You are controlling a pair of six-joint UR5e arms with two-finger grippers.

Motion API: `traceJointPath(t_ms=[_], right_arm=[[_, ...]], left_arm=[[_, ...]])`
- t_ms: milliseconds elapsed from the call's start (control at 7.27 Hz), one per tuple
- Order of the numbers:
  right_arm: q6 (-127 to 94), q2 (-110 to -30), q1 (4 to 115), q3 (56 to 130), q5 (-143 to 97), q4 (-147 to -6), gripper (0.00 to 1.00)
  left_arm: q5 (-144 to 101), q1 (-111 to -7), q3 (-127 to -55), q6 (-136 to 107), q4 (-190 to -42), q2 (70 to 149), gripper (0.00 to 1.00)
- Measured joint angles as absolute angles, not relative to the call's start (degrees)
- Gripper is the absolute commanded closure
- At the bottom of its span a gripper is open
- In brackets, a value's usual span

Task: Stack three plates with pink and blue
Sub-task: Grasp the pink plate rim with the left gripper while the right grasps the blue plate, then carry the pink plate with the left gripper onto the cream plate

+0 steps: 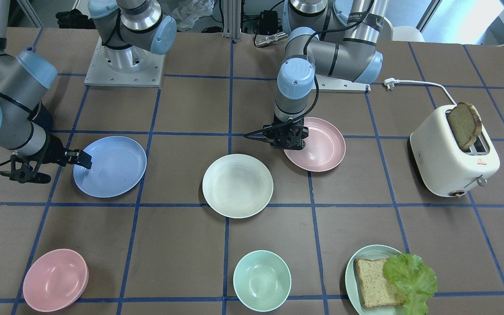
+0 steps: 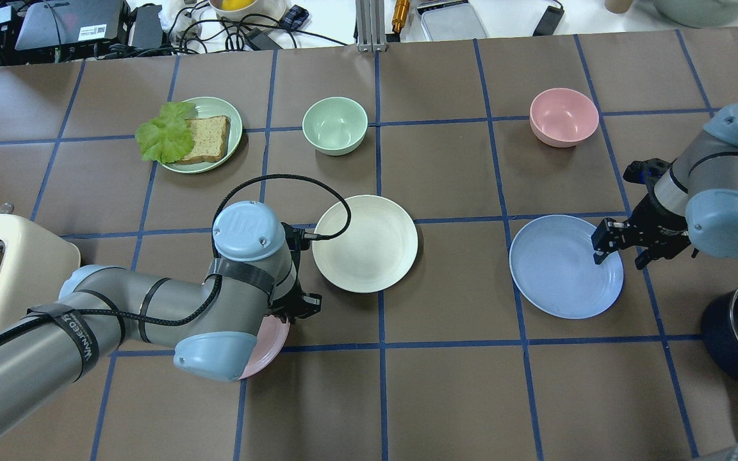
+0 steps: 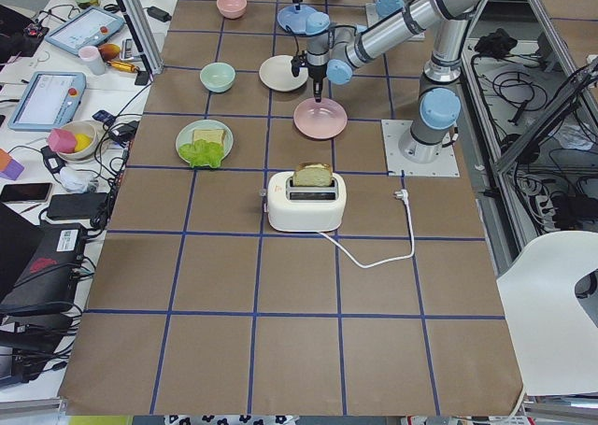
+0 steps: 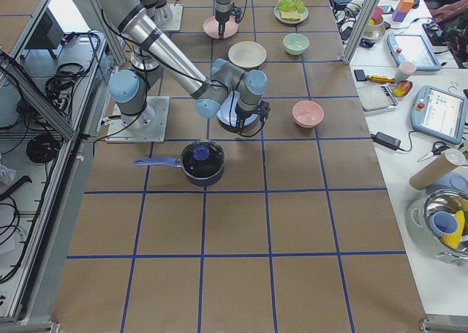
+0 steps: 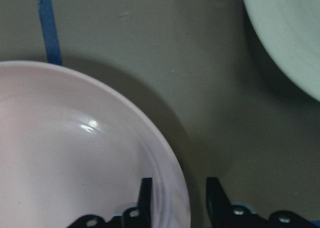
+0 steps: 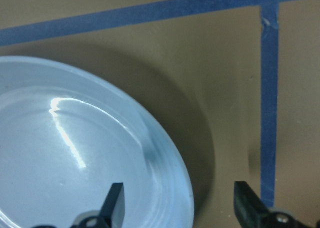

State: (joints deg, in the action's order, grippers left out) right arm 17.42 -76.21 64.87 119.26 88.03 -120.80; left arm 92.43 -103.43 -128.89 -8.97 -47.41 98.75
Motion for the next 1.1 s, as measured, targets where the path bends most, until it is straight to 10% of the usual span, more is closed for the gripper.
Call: traceJointPath(t_ms=[412, 1100], right_arm=[[16.93, -76.17, 64.86, 119.16, 88.08, -120.81, 1.00], [17.25, -76.37, 64.87, 116.49, 87.77, -119.50, 1.00]], left_arm=[[93.34, -103.45, -127.31, -8.94, -46.56, 97.67, 1.00], [93.61, -106.69, -104.71, -14.28, -57.19, 104.13, 1.00]])
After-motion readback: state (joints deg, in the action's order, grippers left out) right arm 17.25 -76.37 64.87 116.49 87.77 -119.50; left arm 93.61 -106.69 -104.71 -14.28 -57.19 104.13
